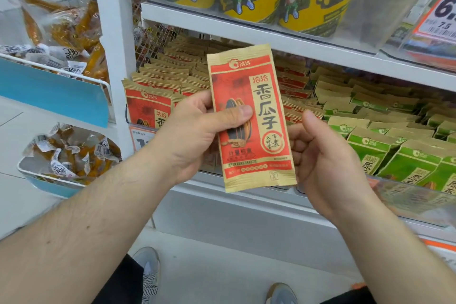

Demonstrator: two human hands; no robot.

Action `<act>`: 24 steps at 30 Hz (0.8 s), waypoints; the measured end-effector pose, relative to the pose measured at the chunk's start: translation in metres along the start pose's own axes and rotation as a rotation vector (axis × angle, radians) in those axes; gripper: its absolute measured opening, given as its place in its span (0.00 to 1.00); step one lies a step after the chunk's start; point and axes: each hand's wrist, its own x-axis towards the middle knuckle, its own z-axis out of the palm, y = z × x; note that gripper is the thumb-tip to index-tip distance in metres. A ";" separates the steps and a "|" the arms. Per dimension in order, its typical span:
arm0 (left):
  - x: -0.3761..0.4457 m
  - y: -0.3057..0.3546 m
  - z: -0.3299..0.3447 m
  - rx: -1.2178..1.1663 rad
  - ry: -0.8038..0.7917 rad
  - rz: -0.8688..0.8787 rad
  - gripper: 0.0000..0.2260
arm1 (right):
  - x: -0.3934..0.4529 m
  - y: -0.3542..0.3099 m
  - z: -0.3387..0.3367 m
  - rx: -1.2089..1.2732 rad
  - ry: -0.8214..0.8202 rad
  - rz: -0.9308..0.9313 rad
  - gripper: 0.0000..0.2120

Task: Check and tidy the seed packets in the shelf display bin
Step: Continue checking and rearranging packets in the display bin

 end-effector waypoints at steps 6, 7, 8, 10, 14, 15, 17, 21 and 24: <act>0.001 -0.002 -0.004 0.057 -0.049 0.003 0.19 | -0.004 -0.001 -0.004 -0.134 -0.071 -0.129 0.11; 0.001 0.000 -0.006 0.092 -0.070 0.014 0.18 | -0.006 -0.003 -0.005 -0.160 -0.079 -0.152 0.09; 0.000 0.001 -0.008 0.182 -0.105 0.041 0.17 | -0.006 -0.006 -0.006 -0.178 -0.093 -0.179 0.07; -0.003 0.007 -0.011 0.497 -0.228 0.104 0.16 | -0.006 -0.011 -0.009 -0.139 -0.126 -0.212 0.06; -0.006 0.010 -0.006 0.772 -0.359 0.117 0.16 | -0.006 -0.012 -0.019 -0.050 -0.197 -0.243 0.13; -0.005 0.011 -0.005 0.784 -0.360 0.155 0.14 | -0.005 -0.012 -0.022 -0.073 -0.211 -0.264 0.16; -0.001 0.016 -0.006 0.839 -0.296 0.295 0.15 | -0.002 -0.013 -0.031 -0.099 -0.205 -0.277 0.19; 0.026 0.034 -0.010 1.086 -0.053 0.555 0.20 | 0.000 -0.020 -0.049 -0.046 -0.172 -0.264 0.21; 0.057 0.041 -0.004 1.450 -0.094 0.439 0.18 | 0.002 -0.020 -0.057 -0.034 -0.141 -0.246 0.22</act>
